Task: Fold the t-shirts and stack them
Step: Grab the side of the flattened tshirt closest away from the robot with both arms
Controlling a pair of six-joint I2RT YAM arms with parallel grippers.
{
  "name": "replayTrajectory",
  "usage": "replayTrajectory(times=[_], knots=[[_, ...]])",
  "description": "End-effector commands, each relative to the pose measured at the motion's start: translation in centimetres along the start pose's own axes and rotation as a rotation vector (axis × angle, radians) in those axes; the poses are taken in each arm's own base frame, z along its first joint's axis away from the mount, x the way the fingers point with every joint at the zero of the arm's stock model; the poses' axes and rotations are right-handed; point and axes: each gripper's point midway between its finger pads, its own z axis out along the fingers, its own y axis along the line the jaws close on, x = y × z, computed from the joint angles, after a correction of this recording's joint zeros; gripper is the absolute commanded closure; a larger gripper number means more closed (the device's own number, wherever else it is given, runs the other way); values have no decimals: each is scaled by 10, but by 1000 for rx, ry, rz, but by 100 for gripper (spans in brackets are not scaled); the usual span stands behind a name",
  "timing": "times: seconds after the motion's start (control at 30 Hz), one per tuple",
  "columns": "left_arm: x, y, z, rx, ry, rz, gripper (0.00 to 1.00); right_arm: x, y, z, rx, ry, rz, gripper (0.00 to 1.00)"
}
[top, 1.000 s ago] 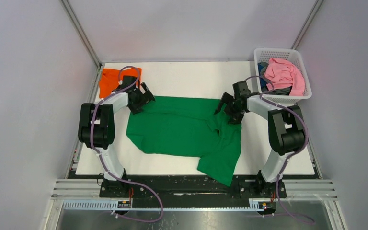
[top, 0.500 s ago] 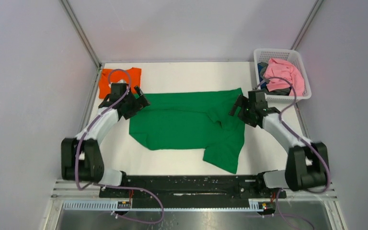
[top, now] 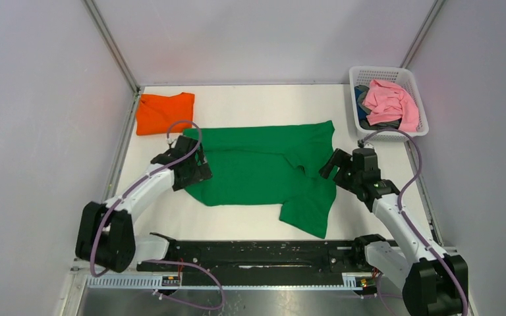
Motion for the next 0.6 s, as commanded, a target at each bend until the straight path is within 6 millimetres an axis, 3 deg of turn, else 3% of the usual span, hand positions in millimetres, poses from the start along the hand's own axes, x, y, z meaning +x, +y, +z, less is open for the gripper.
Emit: replayTrajectory(times=[0.0,0.33,0.57], knots=[[3,21,8,-189,15,67,14,-4,5,-9,-40,-40,4,0],[20,20,36,-291,110,155,26,-8,1,-14,-34,-87,3,0],[26,33,35,-326,99,143,42,-7,1,-11,-32,-77,9,1]])
